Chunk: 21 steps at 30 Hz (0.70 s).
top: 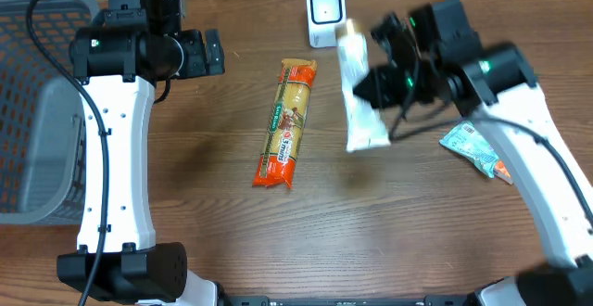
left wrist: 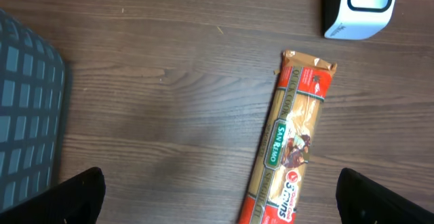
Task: Scan the item barcode
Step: 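Raise the white tube to the white scanner with the right gripper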
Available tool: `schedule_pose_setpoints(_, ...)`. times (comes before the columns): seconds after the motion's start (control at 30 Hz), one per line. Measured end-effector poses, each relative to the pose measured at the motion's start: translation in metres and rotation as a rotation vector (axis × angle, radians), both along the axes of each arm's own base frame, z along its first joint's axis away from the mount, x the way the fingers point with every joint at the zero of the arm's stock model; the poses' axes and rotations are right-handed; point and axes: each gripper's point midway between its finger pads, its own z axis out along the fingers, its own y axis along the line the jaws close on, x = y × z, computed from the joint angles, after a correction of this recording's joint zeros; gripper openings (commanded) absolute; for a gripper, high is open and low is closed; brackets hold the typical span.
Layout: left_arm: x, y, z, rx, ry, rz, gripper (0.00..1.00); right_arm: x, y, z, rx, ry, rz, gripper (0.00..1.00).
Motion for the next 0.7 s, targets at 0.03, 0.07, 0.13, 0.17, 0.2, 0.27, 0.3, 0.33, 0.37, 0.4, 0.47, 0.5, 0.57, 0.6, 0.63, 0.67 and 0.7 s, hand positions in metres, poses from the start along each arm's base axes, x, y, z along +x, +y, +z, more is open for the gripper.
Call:
schedule_pose_setpoints(0.03,0.0,0.0,0.0,0.0,-0.001,0.0,1.0,0.013,0.003,0.01,-0.022,-0.03,-0.017,0.03)
schedule_pose_setpoints(0.07,0.0,0.0,0.0,0.0,0.0,0.0,1.0,0.022,0.003,0.015,-0.046,-0.051,-0.032,0.03)
schedule_pose_setpoints(0.13,0.0,0.0,0.0,0.001,-0.001,0.0,1.0,0.055,0.004,0.025,-0.1,-0.122,-0.079,0.04)
schedule_pose_setpoints(0.17,0.0,0.0,0.0,0.0,0.0,0.0,1.0,0.079,0.004,0.023,-0.146,-0.17,-0.106,0.03)
schedule_pose_setpoints(0.2,0.0,0.0,0.0,0.001,-0.001,0.0,1.0,0.098,0.003,0.018,-0.19,-0.21,-0.126,0.04)
schedule_pose_setpoints(0.27,0.0,0.0,0.0,0.0,0.0,0.0,1.0,0.138,0.003,0.002,-0.283,-0.306,-0.161,0.04)
schedule_pose_setpoints(0.3,0.0,0.0,0.0,0.0,-0.001,0.0,1.0,0.153,0.003,-0.007,-0.323,-0.343,-0.169,0.04)
schedule_pose_setpoints(0.33,0.0,0.0,0.0,0.0,-0.001,0.0,1.0,0.171,0.003,-0.023,-0.392,-0.384,-0.169,0.03)
schedule_pose_setpoints(0.37,0.0,0.0,0.0,0.0,0.0,0.0,1.0,0.179,0.004,-0.034,-0.433,-0.401,-0.16,0.04)
schedule_pose_setpoints(0.4,0.0,0.0,0.0,0.0,-0.001,0.0,1.0,0.189,0.005,-0.047,-0.497,-0.433,-0.142,0.04)
schedule_pose_setpoints(0.47,0.0,0.0,0.0,0.0,0.0,0.0,1.0,0.206,0.01,-0.066,-0.593,-0.493,-0.105,0.04)
schedule_pose_setpoints(0.5,0.0,0.0,0.0,0.0,-0.001,0.0,1.0,0.215,0.014,-0.075,-0.649,-0.532,-0.085,0.04)
schedule_pose_setpoints(0.57,0.0,0.0,0.0,0.0,-0.001,0.0,1.0,0.227,0.021,-0.086,-0.727,-0.594,-0.056,0.04)
schedule_pose_setpoints(0.6,0.0,0.0,0.0,0.0,-0.001,0.0,1.0,0.233,0.026,-0.091,-0.774,-0.628,-0.041,0.04)
schedule_pose_setpoints(0.63,0.0,0.0,0.0,0.0,-0.001,0.0,1.0,0.236,0.027,-0.094,-0.804,-0.648,-0.034,0.04)
schedule_pose_setpoints(0.67,0.0,0.0,0.0,0.0,0.0,0.0,1.0,0.239,0.029,-0.095,-0.828,-0.667,-0.03,0.04)
schedule_pose_setpoints(0.7,0.0,0.0,0.0,0.0,-0.001,0.0,1.0,0.244,0.032,-0.099,-0.872,-0.697,-0.024,0.04)
